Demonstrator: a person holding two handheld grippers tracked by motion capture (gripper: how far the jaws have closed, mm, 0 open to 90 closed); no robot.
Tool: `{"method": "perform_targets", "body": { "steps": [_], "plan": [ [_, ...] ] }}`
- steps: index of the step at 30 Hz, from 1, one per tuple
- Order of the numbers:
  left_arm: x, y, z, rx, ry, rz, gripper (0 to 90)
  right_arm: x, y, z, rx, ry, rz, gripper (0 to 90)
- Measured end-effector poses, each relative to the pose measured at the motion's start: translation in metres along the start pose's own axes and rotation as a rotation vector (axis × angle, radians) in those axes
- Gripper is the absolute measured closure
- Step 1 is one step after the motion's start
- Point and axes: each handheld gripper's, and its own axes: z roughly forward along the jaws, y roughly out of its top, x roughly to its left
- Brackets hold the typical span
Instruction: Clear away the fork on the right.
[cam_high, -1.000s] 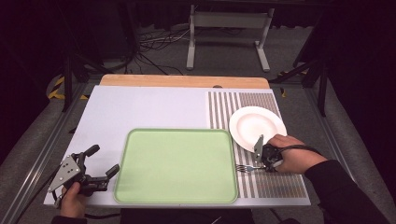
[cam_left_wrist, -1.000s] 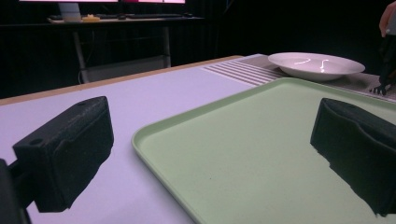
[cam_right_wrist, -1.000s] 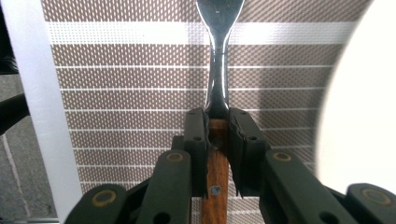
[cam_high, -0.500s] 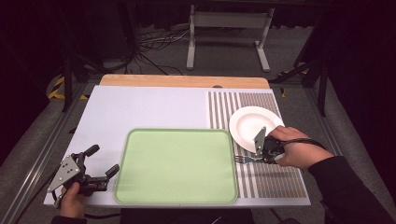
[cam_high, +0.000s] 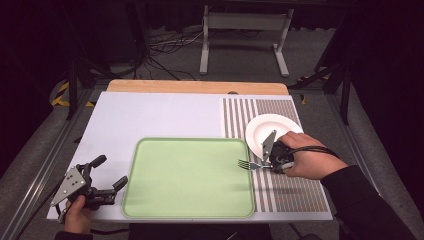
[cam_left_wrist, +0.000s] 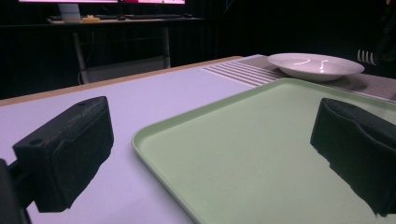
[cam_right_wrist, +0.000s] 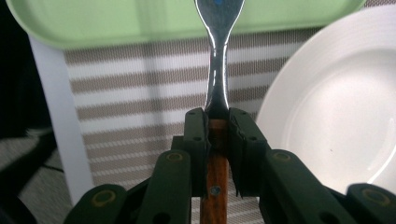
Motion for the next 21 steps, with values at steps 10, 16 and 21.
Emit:
{"method": "perform_targets", "body": {
  "steps": [10, 16, 21],
  "plan": [
    [0.000, 0.000, 0.000, -0.002, 0.000, 0.000, 0.1, 0.007, 0.027, -0.009, -0.082, 0.064, 0.234, 78.2],
    [0.000, 0.000, 0.000, -0.001, -0.001, 0.001, 0.1, 0.010, 0.040, -0.007, -0.102, 0.085, 0.387, 78.2],
    [0.000, 0.000, 0.000, -0.001, -0.001, 0.000, 0.0, 0.012, 0.050, -0.008, -0.123, 0.097, 0.529, 78.2]
  ]
}}
